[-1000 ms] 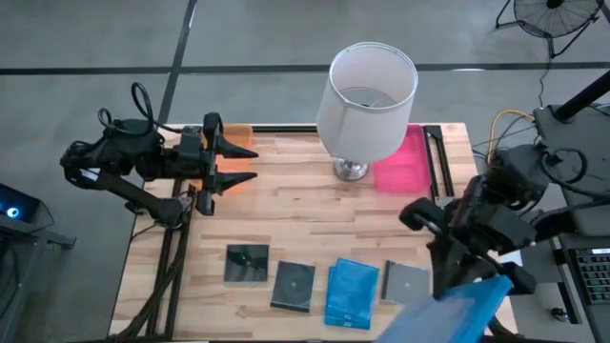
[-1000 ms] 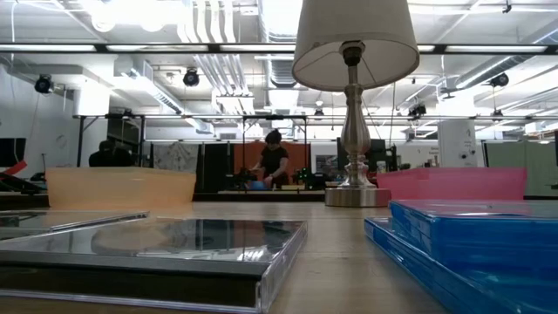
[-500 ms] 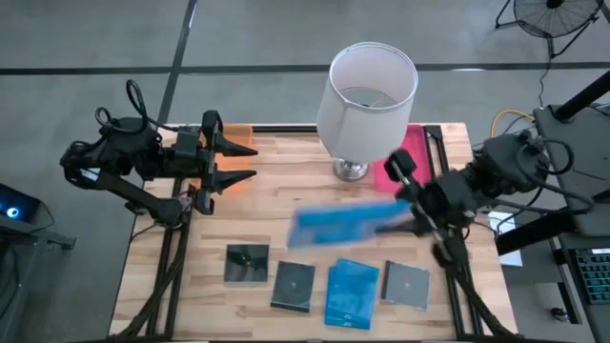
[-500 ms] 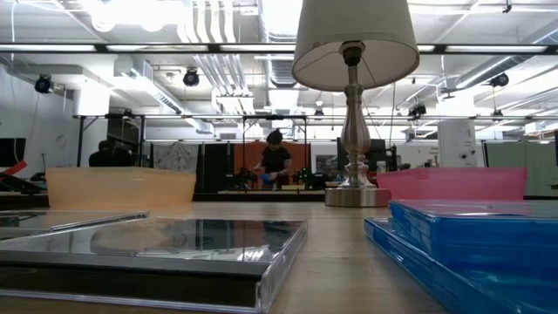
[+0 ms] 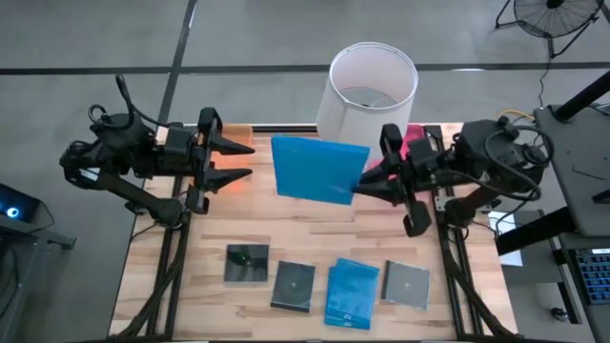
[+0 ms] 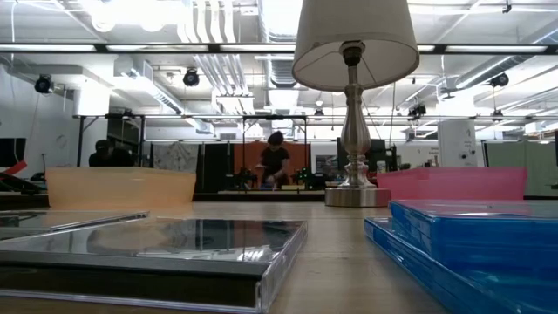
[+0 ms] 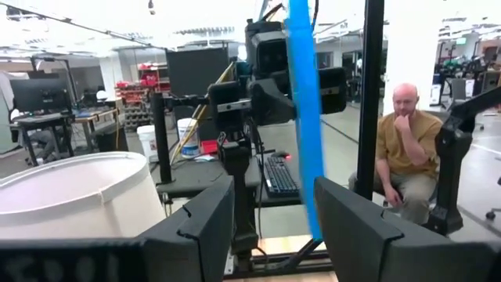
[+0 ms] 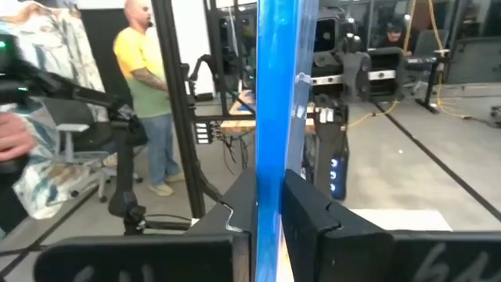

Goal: Pick & place jewel cases by type
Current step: Put the blue cd case into the orange bin

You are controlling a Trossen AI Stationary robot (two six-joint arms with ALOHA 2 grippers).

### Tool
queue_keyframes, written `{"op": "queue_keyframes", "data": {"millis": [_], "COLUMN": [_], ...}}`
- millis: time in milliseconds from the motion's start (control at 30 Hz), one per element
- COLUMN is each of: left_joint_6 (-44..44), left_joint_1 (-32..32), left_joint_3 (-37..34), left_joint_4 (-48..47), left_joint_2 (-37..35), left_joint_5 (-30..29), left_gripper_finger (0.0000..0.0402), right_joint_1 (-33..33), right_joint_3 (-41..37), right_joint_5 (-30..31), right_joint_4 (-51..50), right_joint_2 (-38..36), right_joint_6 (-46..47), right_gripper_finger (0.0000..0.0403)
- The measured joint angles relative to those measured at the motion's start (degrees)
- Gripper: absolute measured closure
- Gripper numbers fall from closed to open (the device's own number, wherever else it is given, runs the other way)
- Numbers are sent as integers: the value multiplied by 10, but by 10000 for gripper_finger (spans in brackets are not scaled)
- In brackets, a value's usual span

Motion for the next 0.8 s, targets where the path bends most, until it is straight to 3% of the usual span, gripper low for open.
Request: {"op": "queue_keyframes", "data": {"millis": [233, 800], "left_joint_6": [-7, -35], "left_joint_1": [0, 2], "left_joint_3": [0, 0], "left_joint_4": [8, 28], "left_joint_2": [38, 50], "left_joint_5": [-3, -2], "left_gripper_finger": [241, 241], "right_joint_1": [-36, -39], "right_joint_3": [-2, -5], "right_joint_5": [-3, -34], "right_joint_4": [-28, -36], "right_joint_2": [10, 13], "right_joint_6": [5, -1], "right_gripper_finger": [374, 374]}}
